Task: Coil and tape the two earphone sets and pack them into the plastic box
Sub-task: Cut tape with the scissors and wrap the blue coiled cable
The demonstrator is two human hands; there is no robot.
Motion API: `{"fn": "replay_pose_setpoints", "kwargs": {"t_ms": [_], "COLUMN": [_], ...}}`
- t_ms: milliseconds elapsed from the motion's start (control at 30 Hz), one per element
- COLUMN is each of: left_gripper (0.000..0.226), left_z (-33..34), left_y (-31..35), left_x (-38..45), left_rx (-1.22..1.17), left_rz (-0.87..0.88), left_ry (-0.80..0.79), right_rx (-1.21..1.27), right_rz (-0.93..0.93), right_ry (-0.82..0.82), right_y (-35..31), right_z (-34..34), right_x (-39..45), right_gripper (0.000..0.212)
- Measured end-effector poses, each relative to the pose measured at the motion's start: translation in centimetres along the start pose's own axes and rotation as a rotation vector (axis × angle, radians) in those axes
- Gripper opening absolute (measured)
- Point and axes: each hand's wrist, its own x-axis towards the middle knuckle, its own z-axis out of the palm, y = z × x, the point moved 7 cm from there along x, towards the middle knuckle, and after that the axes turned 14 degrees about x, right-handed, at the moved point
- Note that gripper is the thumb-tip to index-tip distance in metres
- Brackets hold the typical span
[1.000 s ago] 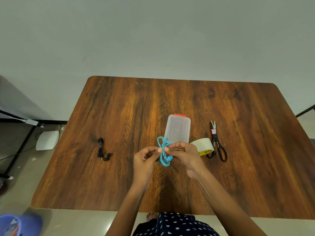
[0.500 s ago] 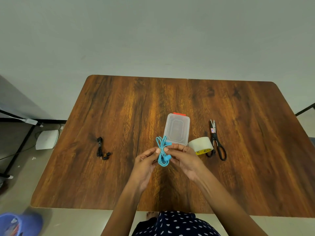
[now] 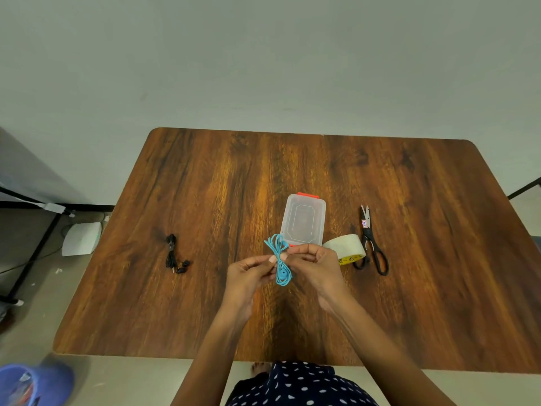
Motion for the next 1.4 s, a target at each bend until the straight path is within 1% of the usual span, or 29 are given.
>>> {"fn": "replay_pose_setpoints", "kwargs": {"t_ms": [67, 133, 300, 400, 433, 500, 600, 767, 967, 1133, 1233, 1333, 1400], "left_gripper": [0.014, 0.015, 0.012, 0.014, 0.018, 0.023, 0.024, 0.022, 0.027, 0.029, 0.035, 0.032, 0.030], "left_z": [-0.4, -0.5, 0.4, 1.2, 1.3, 1.4, 1.2, 1.2, 1.1, 1.0, 0.8, 0.7, 0.8], "left_y": [-0.4, -0.6, -0.1, 0.5, 0.7, 0.7, 0.3, -0.3, -0.7, -1.1, -0.8, 0.0, 0.7], "left_x": [-0.2, -0.3, -0.7, -1.1, -1.2, -1.3, -1.1, -0.7, 0.0, 0.3, 0.3, 0.0, -0.3], "left_rx": [-0.059, -0.084, -0.012, -0.033, -0.050, -0.052, -0.070, -0.141, -0.227, -0.284, -0.265, -0.200, -0.155], "left_rz": [-0.030, -0.051, 0.026, 0.068, 0.079, 0.080, 0.042, -0.017, -0.066, -0.098, -0.073, -0.008, 0.041], "left_ry": [0.061, 0.086, 0.066, -0.010, -0.028, -0.015, 0.047, 0.047, -0.068, -0.108, -0.092, -0.068, -0.054], "right_rx": [-0.011, -0.057, -0.318, -0.435, -0.455, -0.499, -0.550, -0.635, -0.719, -0.743, -0.658, -0.530, -0.489], "right_rz": [-0.022, -0.066, -0.249, -0.353, -0.371, -0.401, -0.444, -0.463, -0.530, -0.547, -0.477, -0.368, -0.335], "right_ry": [-0.002, -0.001, 0.029, 0.043, 0.041, 0.036, 0.014, -0.003, -0.038, -0.080, -0.091, -0.094, -0.081], "right_y": [-0.2, -0.5, -1.7, -2.7, -2.8, -2.9, -2.8, -2.7, -3.0, -3.2, -3.6, -4.0, -4.2], "right_z": [0.0, 0.1, 0.5, 0.8, 0.9, 1.3, 1.8, 2.2, 2.7, 3.2, 3.0, 2.5, 2.2], "right_x": [0.0, -0.1, -0.4, -0.5, -0.6, -1.0, -1.4, -1.5, -1.8, -2.1, -1.8, -1.3, -1.2], "right_gripper": [0.014, 0.013, 0.011, 0.010, 0.010, 0.010, 0.010, 0.009, 0.008, 0.006, 0.009, 0.010, 0.010]}}
